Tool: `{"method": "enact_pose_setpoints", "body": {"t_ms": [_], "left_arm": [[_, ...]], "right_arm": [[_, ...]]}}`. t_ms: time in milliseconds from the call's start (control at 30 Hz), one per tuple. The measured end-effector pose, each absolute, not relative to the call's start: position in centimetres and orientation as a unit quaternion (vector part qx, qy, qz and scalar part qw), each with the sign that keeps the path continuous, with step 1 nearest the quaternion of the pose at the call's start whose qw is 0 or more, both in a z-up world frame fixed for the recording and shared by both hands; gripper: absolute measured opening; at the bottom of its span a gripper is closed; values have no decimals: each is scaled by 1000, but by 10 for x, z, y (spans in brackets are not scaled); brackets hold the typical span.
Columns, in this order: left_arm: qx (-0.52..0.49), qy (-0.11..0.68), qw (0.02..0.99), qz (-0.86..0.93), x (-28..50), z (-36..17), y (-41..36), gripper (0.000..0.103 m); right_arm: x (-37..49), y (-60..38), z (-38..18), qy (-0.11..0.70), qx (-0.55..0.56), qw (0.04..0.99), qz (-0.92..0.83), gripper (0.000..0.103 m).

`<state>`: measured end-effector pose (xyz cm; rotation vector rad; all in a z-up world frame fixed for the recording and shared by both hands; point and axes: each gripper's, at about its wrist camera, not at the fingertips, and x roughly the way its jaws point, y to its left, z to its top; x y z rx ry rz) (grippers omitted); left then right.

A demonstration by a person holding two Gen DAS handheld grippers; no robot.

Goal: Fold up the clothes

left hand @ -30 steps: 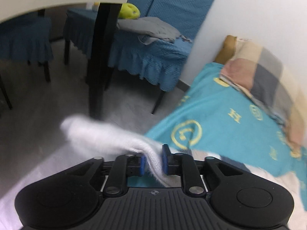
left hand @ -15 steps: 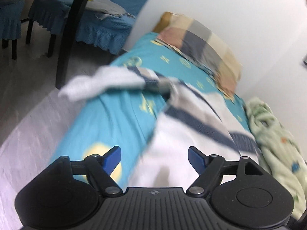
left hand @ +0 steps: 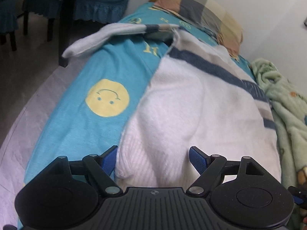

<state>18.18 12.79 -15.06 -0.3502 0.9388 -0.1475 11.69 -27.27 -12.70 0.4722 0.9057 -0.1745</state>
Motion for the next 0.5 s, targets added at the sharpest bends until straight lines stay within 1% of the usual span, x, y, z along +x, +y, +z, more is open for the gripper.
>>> {"method": "enact_pose_setpoints", "body": {"t_ms": [33,67,100,133,167,233,267,300,333,367,400,500], "left_arm": [[-158,448,877,-72,180,-151,125,78],[-146,447,879,-74,178,-151,122,68],[-137,446,881,-78,176,-151,120,64],[-132,446,881,-83,175,-150,118,54],[-126,446,882,-89,175,-149,116,37],[-117,445,883,-97,173,-146,113,20],[-116,445,883,-98,170,-142,112,17],[-115,445,883,-99,167,-139,112,16],[-115,444,883,-100,164,-135,112,15],[-119,442,883,-103,159,-128,113,14],[-125,438,884,-106,153,-119,114,14],[-146,433,882,-113,133,-90,121,13]], "right_arm": [[118,-273,-130,437,246,862,-71,78],[119,-273,-133,437,268,857,-50,77],[121,-270,-135,437,280,854,-32,77],[124,-266,-137,442,277,853,-23,77],[129,-260,-139,452,262,852,-22,77],[136,-248,-145,469,225,853,-29,77],[138,-243,-146,471,208,857,-29,78],[140,-239,-144,470,186,862,-27,75],[141,-233,-142,473,158,866,-23,65],[142,-227,-139,476,131,869,-19,40],[143,-224,-134,480,106,871,-14,30],[144,-218,-111,483,47,874,17,23]]}}
